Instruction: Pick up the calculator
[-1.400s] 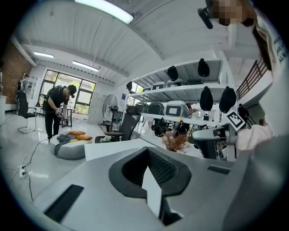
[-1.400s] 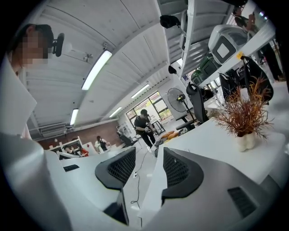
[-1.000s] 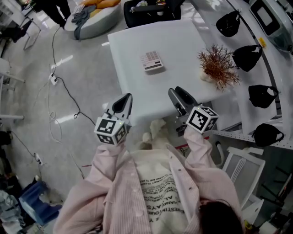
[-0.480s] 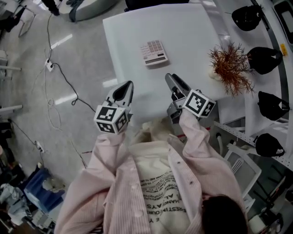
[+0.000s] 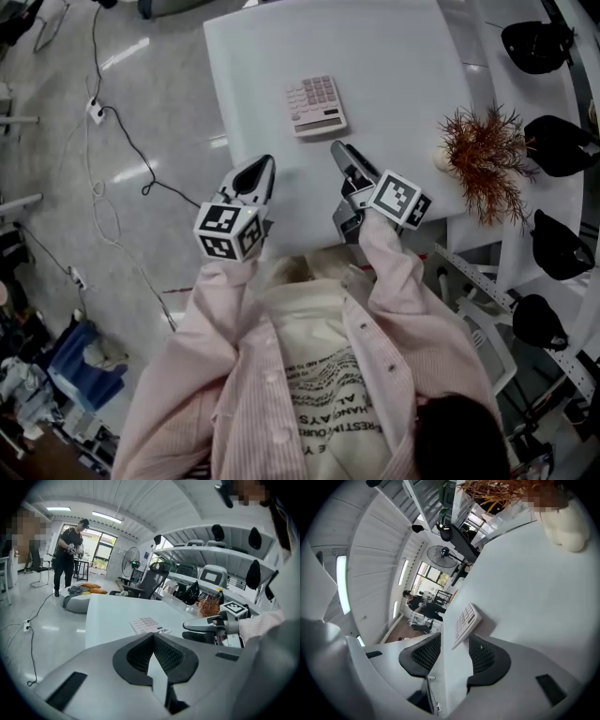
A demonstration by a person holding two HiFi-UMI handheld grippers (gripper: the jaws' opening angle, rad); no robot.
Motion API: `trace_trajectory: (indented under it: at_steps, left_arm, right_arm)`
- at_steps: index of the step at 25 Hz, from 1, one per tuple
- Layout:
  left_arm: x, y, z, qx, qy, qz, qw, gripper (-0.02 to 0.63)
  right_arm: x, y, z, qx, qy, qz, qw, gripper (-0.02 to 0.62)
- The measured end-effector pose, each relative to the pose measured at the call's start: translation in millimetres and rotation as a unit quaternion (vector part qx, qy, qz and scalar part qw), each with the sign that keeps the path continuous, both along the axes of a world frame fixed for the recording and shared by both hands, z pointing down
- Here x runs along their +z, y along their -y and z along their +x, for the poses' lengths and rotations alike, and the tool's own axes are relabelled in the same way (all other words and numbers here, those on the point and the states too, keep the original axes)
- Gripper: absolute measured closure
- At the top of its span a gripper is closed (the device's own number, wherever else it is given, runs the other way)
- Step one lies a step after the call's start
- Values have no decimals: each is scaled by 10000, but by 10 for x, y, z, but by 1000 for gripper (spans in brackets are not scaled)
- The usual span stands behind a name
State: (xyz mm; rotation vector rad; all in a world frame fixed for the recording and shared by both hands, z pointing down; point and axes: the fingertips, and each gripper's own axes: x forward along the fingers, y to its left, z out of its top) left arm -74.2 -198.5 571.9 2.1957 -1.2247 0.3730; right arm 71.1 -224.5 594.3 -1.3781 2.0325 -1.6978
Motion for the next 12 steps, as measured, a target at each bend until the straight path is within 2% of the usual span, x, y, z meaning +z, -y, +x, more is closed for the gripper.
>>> trace_trajectory:
  at_steps: [5, 12]
  left_arm:
    - [185, 116, 16, -132, 55, -214, 9997, 604]
    - [383, 166, 12, -409, 101, -521, 9978, 604]
  right_arm:
    - [212, 116, -58, -52, 177, -309, 9994, 433]
    - [431, 220, -172, 18, 671, -759, 9949, 433]
